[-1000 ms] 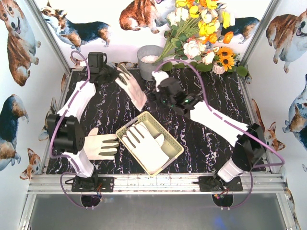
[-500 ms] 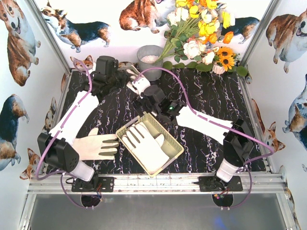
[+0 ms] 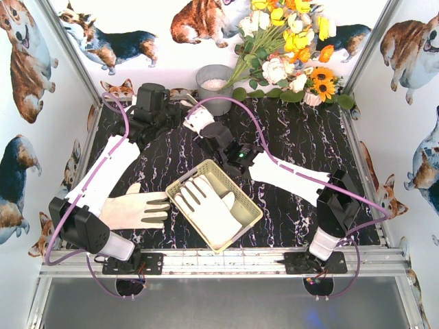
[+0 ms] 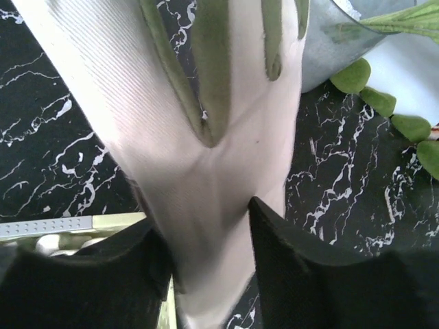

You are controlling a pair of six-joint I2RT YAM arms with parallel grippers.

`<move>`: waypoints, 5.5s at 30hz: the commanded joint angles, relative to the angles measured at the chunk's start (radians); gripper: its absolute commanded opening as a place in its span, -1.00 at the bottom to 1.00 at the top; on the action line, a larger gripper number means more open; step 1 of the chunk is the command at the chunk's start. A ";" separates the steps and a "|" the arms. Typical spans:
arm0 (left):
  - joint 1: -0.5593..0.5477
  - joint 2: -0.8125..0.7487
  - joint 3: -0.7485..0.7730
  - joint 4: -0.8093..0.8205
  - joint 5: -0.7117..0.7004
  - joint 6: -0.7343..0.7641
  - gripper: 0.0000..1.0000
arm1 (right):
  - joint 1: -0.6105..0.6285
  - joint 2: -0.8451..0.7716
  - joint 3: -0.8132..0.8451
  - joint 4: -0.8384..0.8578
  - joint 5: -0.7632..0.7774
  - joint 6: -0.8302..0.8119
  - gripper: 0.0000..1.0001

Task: Put the gloves into the storage basket
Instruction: Pick up the glove at the corner of the board, then place the glove at the center of the board, then pick up the glove from the center of the board.

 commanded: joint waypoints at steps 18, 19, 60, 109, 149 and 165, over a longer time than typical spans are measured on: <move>-0.004 -0.065 0.050 0.107 -0.072 0.370 0.62 | -0.162 -0.237 -0.046 -0.226 -0.243 0.296 -1.00; -0.002 -0.067 0.062 0.095 -0.081 0.409 0.65 | -0.186 -0.251 -0.056 -0.248 -0.280 0.326 -1.00; 0.022 -0.090 0.010 -0.238 -0.063 0.874 0.76 | -0.825 0.276 0.003 -0.597 -0.875 0.314 -0.94; 0.441 -0.112 -0.287 -0.323 0.000 1.009 0.65 | -0.780 0.188 -0.158 -0.428 -0.751 0.424 -0.28; 0.335 0.222 -0.481 -0.350 -0.099 0.929 0.41 | -0.790 -0.126 -0.090 -0.496 -0.803 0.482 -0.14; 0.337 0.224 -0.488 -0.221 -0.083 0.867 -0.89 | -0.790 -0.242 -0.041 -0.554 -0.785 0.431 -0.13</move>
